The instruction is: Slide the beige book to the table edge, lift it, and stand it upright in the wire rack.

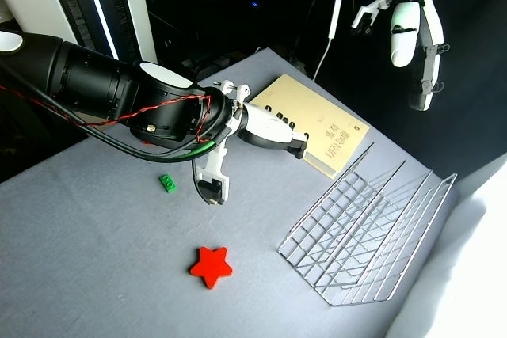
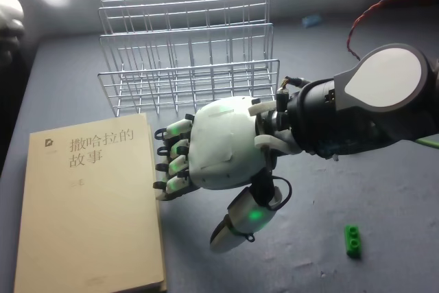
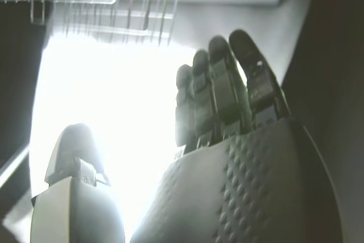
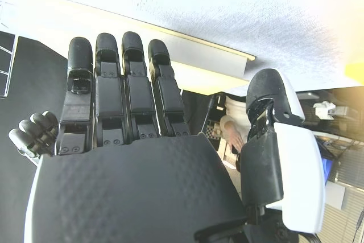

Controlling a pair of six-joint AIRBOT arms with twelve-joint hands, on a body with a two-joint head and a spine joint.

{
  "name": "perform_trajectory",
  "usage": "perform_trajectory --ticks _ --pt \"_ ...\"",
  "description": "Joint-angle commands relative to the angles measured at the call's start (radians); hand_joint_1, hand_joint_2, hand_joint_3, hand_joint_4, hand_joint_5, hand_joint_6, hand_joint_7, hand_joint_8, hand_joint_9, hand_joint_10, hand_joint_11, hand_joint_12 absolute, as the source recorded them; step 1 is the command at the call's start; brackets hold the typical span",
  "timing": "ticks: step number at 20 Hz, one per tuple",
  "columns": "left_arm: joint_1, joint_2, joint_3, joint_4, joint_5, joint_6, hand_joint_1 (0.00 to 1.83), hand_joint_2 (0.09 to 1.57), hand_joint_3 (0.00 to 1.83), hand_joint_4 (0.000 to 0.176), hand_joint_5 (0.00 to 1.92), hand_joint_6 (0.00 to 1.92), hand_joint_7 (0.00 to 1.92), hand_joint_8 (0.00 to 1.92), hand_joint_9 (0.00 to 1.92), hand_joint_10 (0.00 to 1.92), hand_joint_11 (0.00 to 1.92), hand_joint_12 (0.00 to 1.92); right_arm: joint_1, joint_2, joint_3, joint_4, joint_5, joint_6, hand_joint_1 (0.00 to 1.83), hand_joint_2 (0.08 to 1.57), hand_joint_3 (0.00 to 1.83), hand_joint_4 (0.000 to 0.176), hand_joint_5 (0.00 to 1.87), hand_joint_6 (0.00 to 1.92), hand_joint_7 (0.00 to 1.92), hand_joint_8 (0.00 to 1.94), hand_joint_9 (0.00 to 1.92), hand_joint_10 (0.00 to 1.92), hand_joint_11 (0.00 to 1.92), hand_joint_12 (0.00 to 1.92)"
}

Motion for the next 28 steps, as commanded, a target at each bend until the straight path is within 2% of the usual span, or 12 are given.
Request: perform_trajectory --ticks 1,3,6,7,10,12,15,19,22,25,28 --pt "-0.006 0.013 0.012 -0.039 -0.052 -0.009 0.26 1.10 0.00 0.000 0.31 0.00 0.33 0.00 0.31 0.00 0.00 0.81 0.005 -0.003 -0.006 0.028 -0.024 0.011 0.05 1.13 0.00 0.000 0.29 0.00 0.33 0.00 0.32 0.00 0.00 0.84" --pt "-0.005 0.012 0.018 -0.086 -0.083 -0.009 0.27 1.11 0.00 0.000 0.31 0.00 0.33 0.00 0.31 0.00 0.00 0.79 0.005 -0.013 -0.006 0.028 -0.027 0.018 0.07 1.13 0.00 0.000 0.29 0.00 0.33 0.00 0.32 0.00 0.00 0.90" --pt "-0.002 0.015 0.019 -0.107 -0.110 0.051 0.24 1.12 0.01 0.000 0.31 0.00 0.31 0.00 0.30 0.00 0.00 0.77 0.003 -0.023 -0.014 0.028 -0.031 0.025 0.05 1.14 0.00 0.000 0.29 0.00 0.32 0.00 0.30 0.00 0.00 0.83" --pt "0.004 0.018 0.019 -0.110 -0.110 0.096 0.28 1.12 0.00 0.000 0.33 0.01 0.33 0.01 0.31 0.01 0.00 0.77 0.002 -0.028 -0.016 0.028 -0.038 0.026 0.06 1.14 0.00 0.000 0.30 0.00 0.33 0.00 0.31 0.01 0.00 0.86" --pt "0.016 0.025 0.012 -0.109 -0.105 0.373 0.27 1.12 0.00 0.000 0.31 0.00 0.32 0.00 0.30 0.00 0.00 0.75 0.003 -0.040 -0.009 0.028 -0.046 0.026 0.10 1.13 0.00 0.000 0.31 0.00 0.33 0.00 0.30 0.00 0.00 0.81" --pt "0.026 0.032 0.003 -0.108 -0.103 0.363 0.28 1.12 0.00 0.000 0.33 0.00 0.33 0.00 0.32 0.00 0.00 0.80 0.004 -0.050 0.005 0.028 -0.046 0.023 0.09 1.13 0.00 0.000 0.31 0.00 0.32 0.00 0.30 0.00 0.00 0.78" --pt "0.024 0.035 -0.004 -0.107 -0.101 0.354 0.30 1.12 0.00 0.000 0.34 0.00 0.33 0.00 0.31 0.00 0.00 0.74 0.004 -0.064 0.019 0.028 -0.046 0.016 0.10 1.12 0.00 0.000 0.30 0.00 0.32 0.00 0.29 0.00 0.00 0.78" --pt "0.025 0.035 -0.007 -0.092 -0.055 0.341 0.28 1.12 0.00 0.000 0.36 0.00 0.36 0.00 0.33 0.00 0.00 0.81 0.006 -0.088 0.023 0.029 -0.054 0.015 0.09 1.14 0.00 0.000 0.29 0.01 0.29 0.00 0.27 0.01 0.00 0.74" --pt "0.028 0.036 -0.004 -0.092 0.012 0.341 0.23 1.13 0.00 0.000 0.32 0.00 0.31 0.00 0.28 0.00 0.00 0.74 0.006 -0.106 0.023 0.029 -0.065 0.015 0.08 1.15 0.00 0.000 0.27 0.00 0.27 0.00 0.27 0.01 0.00 0.70" --pt "0.034 0.020 0.018 -0.080 0.023 0.341 0.29 1.12 0.00 0.000 0.34 0.00 0.32 0.00 0.31 0.00 0.00 0.79 0.014 -0.118 0.023 0.029 -0.075 0.015 0.05 1.16 0.00 0.000 0.26 0.00 0.27 0.00 0.25 0.00 0.00 0.68" --pt "0.021 0.020 0.018 -0.078 0.055 0.341 0.27 1.11 0.00 0.000 0.33 0.00 0.32 0.00 0.30 0.00 0.00 0.78 0.018 -0.123 0.026 0.029 -0.076 0.015 0.12 1.14 0.00 0.000 0.29 0.00 0.28 0.00 0.26 0.00 0.00 0.69"
